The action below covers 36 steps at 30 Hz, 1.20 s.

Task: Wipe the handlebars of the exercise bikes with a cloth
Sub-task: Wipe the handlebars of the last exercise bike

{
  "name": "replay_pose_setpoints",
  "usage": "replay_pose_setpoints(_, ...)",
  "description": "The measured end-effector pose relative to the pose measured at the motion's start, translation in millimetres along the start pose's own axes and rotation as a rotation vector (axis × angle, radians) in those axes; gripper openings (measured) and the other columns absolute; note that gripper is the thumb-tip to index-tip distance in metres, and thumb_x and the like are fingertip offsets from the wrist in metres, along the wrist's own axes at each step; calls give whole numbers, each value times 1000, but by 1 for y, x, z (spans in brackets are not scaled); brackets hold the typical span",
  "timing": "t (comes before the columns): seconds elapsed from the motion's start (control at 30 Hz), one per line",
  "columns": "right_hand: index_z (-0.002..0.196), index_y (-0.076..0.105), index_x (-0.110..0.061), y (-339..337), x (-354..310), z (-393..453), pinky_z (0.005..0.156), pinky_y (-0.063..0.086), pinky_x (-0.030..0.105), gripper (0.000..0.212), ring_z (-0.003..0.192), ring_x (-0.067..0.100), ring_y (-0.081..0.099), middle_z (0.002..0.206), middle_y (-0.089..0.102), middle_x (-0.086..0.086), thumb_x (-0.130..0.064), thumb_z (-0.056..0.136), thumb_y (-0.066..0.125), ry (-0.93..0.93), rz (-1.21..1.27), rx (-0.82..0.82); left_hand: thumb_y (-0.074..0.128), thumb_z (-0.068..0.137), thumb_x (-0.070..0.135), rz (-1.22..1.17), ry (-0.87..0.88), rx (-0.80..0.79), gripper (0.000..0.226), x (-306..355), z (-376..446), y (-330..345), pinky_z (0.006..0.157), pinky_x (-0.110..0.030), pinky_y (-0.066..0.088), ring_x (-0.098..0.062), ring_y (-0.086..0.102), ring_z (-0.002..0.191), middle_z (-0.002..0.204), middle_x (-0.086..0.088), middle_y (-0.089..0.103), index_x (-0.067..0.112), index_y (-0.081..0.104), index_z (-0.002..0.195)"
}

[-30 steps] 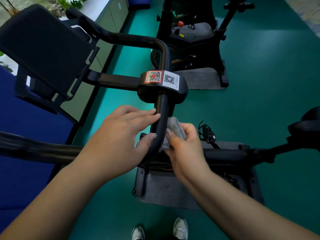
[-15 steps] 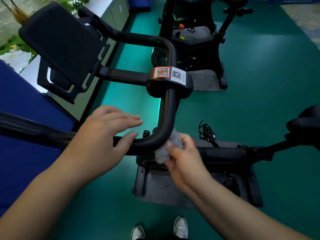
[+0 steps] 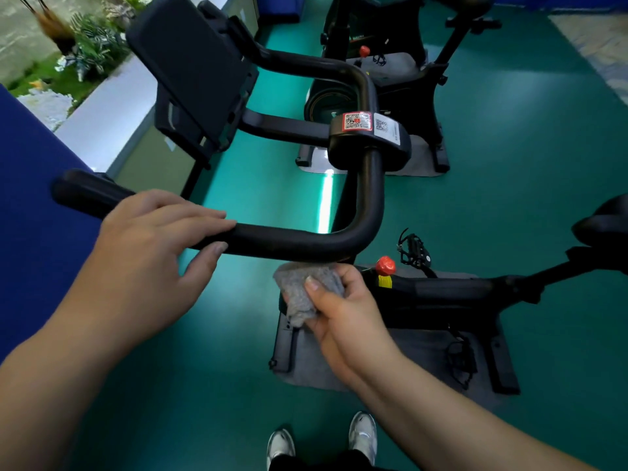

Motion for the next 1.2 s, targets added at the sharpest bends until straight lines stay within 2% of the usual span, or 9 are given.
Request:
replay_pose_setpoints(0.17,94,52,-11,-1,-8,5,73,57,32,21,93,28,63,103,63,15,10,90,49,-112,59,112,57,84,28,73,16,94,28,-22,-14,-17,111,-47,25,-30,58,102,105,0,70,15,73,103)
replay_pose_setpoints(0.4,104,52,-11,54,33,8,71,57,28,25,103,27,60,111,61,14,10,91,49,-76,64,34,55,86,30,70,1,124,32,-45,-23,-37,115,-47,20,-29,52,117,116,-1,66,16,70,110)
replay_pose_setpoints(0.5,104,51,-9,57,32,6,71,57,28,24,99,27,61,107,60,14,11,90,48,-104,77,53,56,86,29,67,19,156,32,-51,-26,-39,112,-42,22,-30,52,118,119,-3,65,14,70,111)
replay_pose_setpoints(0.63,105,51,-9,46,25,3,82,55,35,24,112,34,60,118,60,19,10,91,48,-148,76,102,58,86,26,56,12,199,36,-59,-29,-40,110,-28,21,-31,49,121,126,-5,61,12,66,118)
replay_pose_setpoints(0.73,101,51,-10,69,42,10,76,57,31,23,102,29,61,107,61,13,11,90,49,-127,98,61,59,86,24,43,13,206,40,-65,-28,-42,108,-19,18,-31,48,121,128,-6,60,9,63,122)
replay_pose_setpoints(0.9,108,51,-8,100,69,23,70,57,28,26,100,29,62,108,61,14,10,90,50,-110,119,10,59,86,23,30,52,184,40,-74,-28,-44,107,-22,22,-31,47,119,128,-5,59,8,63,123)
replay_pose_setpoints(1.0,99,53,-10,86,58,20,71,56,27,24,91,24,65,100,64,10,12,90,49,-167,119,72,60,86,21,1,66,193,40,-79,-26,-43,107,-19,21,-30,48,117,128,-6,59,8,62,124)
replay_pose_setpoints(1.13,99,55,-12,86,49,24,78,55,33,27,109,34,62,116,63,18,12,90,48,-208,140,87,66,86,16,-64,41,225,42,-86,-24,-45,101,-34,34,-26,45,116,128,-7,59,8,59,127)
replay_pose_setpoints(1.2,97,56,-12,106,60,29,68,56,30,26,93,30,68,99,69,13,12,89,48,-211,119,1,67,86,14,-66,65,213,40,-90,-21,-47,98,-34,36,-26,47,113,124,-7,61,8,61,126)
Point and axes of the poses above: each hand's wrist, its own z-axis towards the middle knuckle, its own y-axis out of the palm, x = y × z, the point moved 2 cm from there along z, towards the middle knuckle
